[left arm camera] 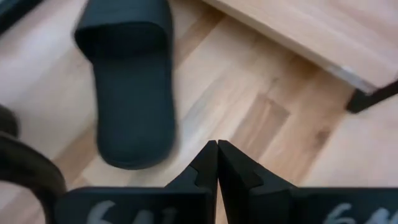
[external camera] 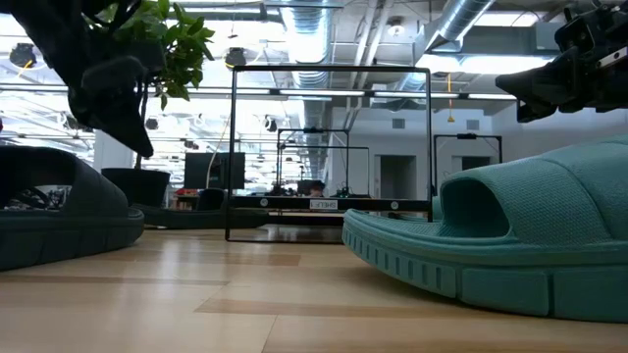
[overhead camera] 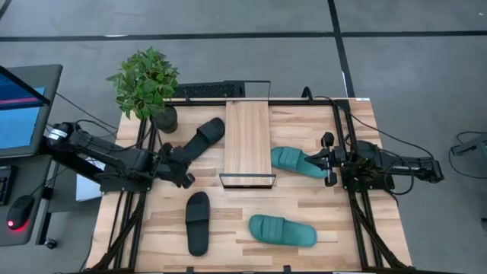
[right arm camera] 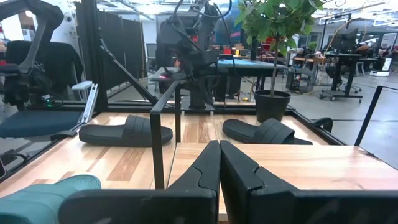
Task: Pick and place slides into the shelf
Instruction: Put the top black slide on the shelf
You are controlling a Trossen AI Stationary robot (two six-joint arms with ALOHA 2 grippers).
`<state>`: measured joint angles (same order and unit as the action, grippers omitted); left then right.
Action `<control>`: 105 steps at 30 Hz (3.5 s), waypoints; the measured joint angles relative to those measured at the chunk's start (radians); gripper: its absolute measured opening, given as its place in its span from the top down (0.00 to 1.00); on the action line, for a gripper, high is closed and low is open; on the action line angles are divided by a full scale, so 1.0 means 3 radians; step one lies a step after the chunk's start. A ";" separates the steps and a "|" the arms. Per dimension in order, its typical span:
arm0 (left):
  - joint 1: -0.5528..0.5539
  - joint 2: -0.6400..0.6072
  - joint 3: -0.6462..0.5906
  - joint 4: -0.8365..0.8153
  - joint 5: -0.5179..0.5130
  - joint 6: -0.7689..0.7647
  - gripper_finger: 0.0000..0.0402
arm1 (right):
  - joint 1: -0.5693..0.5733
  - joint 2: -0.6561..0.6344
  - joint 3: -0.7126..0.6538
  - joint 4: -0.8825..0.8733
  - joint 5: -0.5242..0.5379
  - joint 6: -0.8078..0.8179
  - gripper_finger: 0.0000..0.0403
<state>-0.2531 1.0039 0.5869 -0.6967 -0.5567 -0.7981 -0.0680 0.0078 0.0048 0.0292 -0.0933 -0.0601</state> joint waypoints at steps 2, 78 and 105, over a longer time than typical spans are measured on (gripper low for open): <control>0.0031 0.0000 0.0000 -0.0037 -0.0031 0.0101 1.00 | 0.0001 0.0001 0.0000 0.0001 0.0000 0.0000 1.00; 0.0459 0.1215 0.0374 -0.0206 0.0056 0.2641 0.65 | 0.0001 0.0001 -0.0001 0.0001 0.0000 0.0000 1.00; 0.0772 0.2263 0.0403 -0.0242 -0.0036 0.2096 0.64 | 0.0001 0.0001 0.0000 0.0001 0.0000 0.0000 1.00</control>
<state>-0.0214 1.6827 0.7078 -0.7691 -0.5675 -0.1693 -0.0678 0.0080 0.0047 0.0296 -0.0933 -0.0602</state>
